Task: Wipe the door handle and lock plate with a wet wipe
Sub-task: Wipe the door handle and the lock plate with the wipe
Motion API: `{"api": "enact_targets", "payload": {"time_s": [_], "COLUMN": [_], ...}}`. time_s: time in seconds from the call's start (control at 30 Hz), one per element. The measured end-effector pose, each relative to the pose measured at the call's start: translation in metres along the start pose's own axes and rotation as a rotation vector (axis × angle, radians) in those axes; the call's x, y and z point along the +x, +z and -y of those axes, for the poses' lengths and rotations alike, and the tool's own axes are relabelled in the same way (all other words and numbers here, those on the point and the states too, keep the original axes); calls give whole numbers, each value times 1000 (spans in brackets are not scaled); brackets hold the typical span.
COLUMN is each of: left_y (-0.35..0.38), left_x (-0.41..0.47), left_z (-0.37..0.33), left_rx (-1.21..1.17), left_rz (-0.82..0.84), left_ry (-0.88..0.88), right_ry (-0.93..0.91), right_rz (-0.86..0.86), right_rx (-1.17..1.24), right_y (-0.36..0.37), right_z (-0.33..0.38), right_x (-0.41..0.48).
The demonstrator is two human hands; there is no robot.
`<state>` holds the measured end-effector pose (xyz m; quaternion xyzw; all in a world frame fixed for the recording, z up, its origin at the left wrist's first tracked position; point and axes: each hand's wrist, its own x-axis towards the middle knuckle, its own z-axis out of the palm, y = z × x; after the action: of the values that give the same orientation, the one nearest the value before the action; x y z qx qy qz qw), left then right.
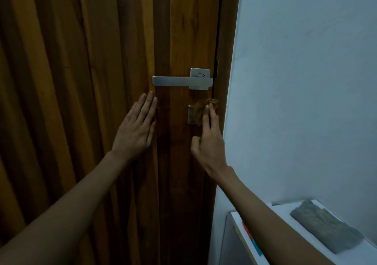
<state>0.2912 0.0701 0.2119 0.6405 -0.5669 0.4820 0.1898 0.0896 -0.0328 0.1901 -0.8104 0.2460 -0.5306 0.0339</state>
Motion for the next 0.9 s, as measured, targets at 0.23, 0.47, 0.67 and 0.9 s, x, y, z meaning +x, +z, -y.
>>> {"api": "enact_targets", "payload": {"time_s": [0.23, 0.47, 0.67, 0.9], "left_y": [-3, -25, -53, -94], "left_x": [1, 2, 3, 23], "left_z": [-5, -16, -44, -74], "left_rx": [-29, -66, -189, -838], "left_rz": [7, 75, 93, 444], "left_ry": [-17, -82, -181, -557], "right_ry": [122, 83, 132, 393], "right_rz": [-52, -163, 273, 393], "right_rx": [89, 121, 89, 472], "right_y": [7, -25, -48, -71], "right_z": [13, -3, -5, 29], "right_x": [-24, 9, 12, 30]}}
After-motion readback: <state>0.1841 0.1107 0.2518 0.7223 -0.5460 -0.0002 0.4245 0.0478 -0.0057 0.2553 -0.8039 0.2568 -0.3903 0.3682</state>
